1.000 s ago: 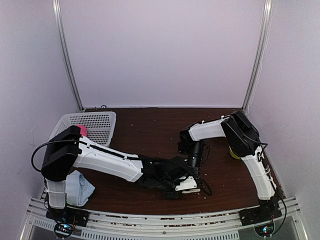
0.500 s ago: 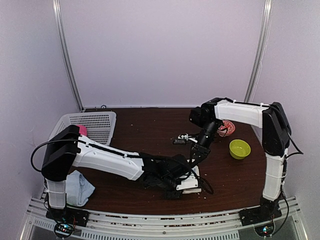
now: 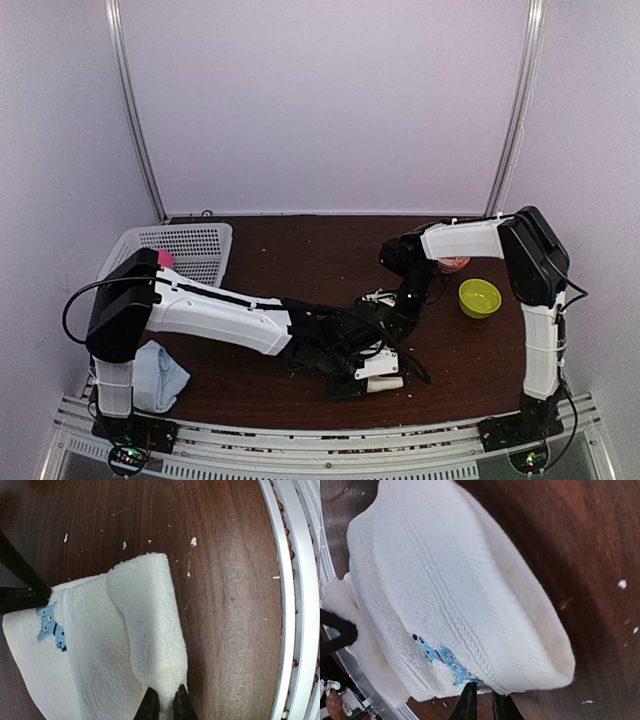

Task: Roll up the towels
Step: Roll the towel at the center of the board.

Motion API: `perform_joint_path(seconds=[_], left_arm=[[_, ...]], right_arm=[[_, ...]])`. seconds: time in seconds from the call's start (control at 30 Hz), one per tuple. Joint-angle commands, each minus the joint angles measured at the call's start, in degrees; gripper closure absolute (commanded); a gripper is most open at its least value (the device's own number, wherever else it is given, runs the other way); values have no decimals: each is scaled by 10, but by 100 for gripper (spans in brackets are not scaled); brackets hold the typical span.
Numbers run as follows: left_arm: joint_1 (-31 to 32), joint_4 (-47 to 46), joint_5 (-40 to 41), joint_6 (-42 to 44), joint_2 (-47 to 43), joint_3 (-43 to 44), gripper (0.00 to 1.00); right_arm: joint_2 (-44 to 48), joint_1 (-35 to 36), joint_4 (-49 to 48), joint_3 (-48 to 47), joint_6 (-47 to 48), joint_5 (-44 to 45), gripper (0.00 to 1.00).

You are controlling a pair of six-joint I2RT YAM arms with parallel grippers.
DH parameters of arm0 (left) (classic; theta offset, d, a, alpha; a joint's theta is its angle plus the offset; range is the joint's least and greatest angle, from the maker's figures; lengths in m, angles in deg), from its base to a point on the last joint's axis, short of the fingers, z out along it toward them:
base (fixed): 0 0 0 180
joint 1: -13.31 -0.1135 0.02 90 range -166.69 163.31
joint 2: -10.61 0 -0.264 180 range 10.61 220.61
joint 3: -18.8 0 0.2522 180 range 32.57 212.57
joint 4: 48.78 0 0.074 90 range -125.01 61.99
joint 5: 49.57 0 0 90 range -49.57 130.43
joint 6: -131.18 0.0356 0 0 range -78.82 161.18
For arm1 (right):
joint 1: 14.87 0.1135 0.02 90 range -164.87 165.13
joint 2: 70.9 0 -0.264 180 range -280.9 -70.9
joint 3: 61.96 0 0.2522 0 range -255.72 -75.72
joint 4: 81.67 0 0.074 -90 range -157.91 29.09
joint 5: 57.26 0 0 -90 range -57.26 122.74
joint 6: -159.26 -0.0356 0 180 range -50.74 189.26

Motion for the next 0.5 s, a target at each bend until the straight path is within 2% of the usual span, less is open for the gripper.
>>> perform_joint_path(seconds=[0.0, 0.13, 0.27, 0.47], left_arm=[[-17, 22, -37, -5, 18, 26, 100], [-50, 30, -77, -19, 26, 31, 100], [-81, 22, -116, -33, 31, 17, 100], [-129, -1, -225, -66, 54, 7, 100]], right_arm=[[-31, 7, -68, -39, -39, 58, 88], [-43, 7, -64, -56, -39, 58, 89], [-16, -5, -48, -68, -31, 43, 88], [79, -60, 1, -146, -29, -3, 77]])
